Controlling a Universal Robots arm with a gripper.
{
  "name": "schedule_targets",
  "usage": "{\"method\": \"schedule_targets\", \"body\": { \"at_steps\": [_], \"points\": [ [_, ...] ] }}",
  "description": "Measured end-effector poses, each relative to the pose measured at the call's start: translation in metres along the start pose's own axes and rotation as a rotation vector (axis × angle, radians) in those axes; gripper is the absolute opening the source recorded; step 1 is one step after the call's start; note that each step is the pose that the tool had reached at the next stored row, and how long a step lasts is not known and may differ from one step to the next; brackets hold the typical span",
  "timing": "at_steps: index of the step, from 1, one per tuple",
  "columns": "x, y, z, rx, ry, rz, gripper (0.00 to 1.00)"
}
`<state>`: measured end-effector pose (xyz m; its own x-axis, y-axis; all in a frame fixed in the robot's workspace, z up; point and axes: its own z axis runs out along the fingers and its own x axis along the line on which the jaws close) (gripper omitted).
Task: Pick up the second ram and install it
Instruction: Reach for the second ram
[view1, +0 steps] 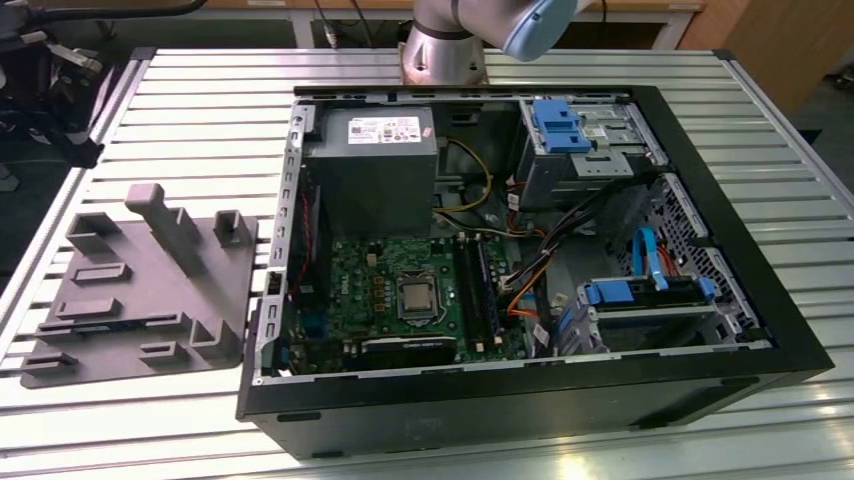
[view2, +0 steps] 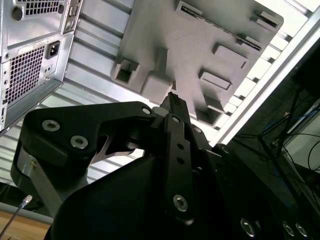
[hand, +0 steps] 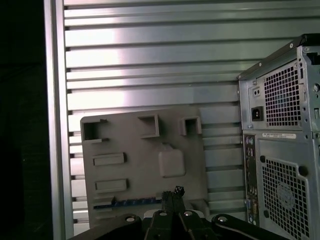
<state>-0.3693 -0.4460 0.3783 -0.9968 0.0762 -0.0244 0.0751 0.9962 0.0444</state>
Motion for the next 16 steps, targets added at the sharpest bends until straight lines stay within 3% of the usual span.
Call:
{"method": "schedule_targets", "body": {
  "at_steps": [16],
  "points": [
    [0.0069,-0.0049,0.0019,0.0001,0.0000,0.000,0.11]
  ]
}}
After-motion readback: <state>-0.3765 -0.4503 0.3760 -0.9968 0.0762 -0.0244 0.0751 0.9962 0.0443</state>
